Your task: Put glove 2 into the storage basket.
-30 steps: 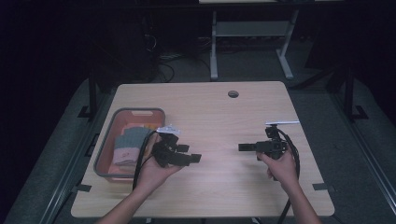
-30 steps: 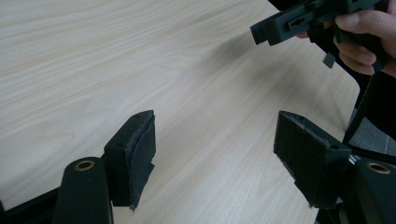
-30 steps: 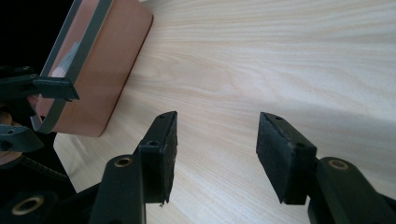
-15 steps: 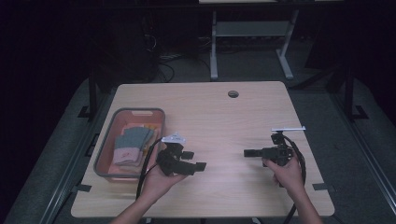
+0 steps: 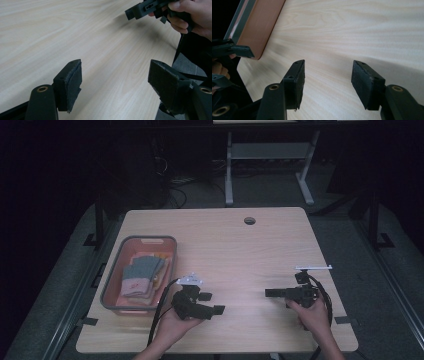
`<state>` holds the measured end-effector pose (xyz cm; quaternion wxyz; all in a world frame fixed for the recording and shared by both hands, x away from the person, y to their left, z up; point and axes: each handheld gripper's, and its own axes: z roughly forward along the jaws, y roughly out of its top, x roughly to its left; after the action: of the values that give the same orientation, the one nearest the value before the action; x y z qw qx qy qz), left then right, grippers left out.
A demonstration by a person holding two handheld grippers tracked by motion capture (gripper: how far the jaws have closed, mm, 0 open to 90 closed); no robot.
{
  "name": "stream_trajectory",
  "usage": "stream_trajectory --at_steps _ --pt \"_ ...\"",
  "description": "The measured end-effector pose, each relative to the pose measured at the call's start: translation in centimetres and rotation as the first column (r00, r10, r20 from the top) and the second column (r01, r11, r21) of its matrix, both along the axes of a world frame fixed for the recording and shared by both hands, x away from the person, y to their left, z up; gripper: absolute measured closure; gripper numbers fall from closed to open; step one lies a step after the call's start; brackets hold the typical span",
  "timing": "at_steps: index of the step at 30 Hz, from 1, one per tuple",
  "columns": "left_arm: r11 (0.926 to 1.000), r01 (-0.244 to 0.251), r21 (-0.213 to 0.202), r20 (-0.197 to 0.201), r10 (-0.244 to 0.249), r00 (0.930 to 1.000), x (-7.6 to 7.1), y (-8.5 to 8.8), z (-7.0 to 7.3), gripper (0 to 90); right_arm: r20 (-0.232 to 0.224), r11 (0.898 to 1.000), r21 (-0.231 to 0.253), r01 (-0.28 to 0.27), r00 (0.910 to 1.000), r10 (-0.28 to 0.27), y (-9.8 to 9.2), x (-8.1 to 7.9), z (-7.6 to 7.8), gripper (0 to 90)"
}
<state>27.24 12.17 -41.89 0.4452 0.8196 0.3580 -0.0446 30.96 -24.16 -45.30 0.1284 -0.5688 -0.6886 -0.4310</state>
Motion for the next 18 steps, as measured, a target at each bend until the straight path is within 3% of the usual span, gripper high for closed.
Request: stream_trajectory --at_steps 11,18 --pt "0.9996 0.0 -0.028 0.003 0.0 1.0 -1.3 0.1 -1.0 27.0 0.032 1.0 0.027 0.011 0.9994 -0.011 -1.2 -1.8 -0.8 39.9" --pt "0.9997 0.019 -0.014 0.019 -0.018 0.9996 -2.3 -0.1 -1.7 26.6 0.05 0.999 0.034 0.02 0.9985 -0.022 -1.6 -2.8 -1.0 37.2"
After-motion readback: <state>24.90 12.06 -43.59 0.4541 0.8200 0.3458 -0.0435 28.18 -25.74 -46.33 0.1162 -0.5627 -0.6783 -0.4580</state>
